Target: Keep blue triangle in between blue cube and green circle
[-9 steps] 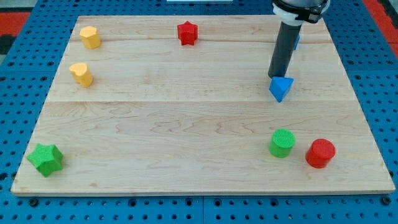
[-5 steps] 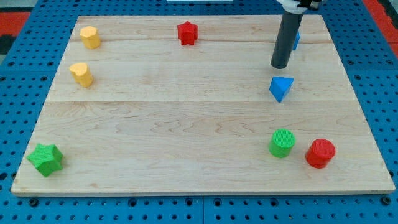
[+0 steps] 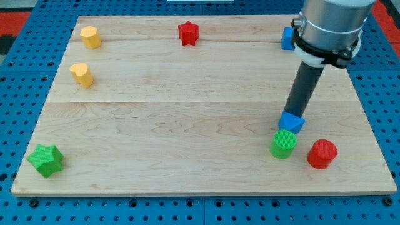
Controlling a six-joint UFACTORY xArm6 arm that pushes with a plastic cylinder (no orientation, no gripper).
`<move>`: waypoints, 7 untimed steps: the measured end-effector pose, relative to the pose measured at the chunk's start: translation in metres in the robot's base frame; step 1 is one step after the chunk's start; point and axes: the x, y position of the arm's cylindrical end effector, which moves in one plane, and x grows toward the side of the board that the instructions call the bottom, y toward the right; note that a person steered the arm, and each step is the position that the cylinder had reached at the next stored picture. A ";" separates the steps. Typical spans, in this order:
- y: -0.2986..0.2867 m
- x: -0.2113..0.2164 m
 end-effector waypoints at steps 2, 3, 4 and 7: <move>0.000 0.001; 0.007 -0.005; 0.048 -0.034; 0.123 -0.097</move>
